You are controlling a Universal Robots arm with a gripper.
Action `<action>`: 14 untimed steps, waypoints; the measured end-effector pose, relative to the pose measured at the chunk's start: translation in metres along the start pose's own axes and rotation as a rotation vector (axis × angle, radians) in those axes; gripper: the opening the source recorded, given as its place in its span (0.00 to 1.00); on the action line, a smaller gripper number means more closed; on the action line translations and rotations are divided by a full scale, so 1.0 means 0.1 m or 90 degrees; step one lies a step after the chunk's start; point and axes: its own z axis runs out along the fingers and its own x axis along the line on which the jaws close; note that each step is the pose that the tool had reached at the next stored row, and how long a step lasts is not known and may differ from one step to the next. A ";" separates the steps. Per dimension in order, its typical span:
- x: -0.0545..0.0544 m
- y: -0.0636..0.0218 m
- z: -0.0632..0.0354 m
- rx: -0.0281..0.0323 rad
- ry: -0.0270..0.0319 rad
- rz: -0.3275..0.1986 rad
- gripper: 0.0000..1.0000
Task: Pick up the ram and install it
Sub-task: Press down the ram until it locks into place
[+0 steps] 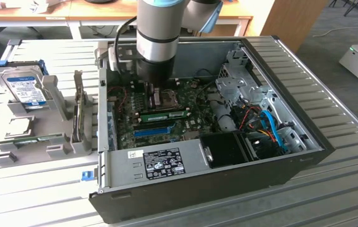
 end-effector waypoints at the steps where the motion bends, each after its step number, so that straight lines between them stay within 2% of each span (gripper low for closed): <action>1: 0.00 0.001 -0.030 -0.0001 0.0003 0.000 0.11; 14: -0.04 0.018 -0.455 -0.0002 0.0018 0.000 0.11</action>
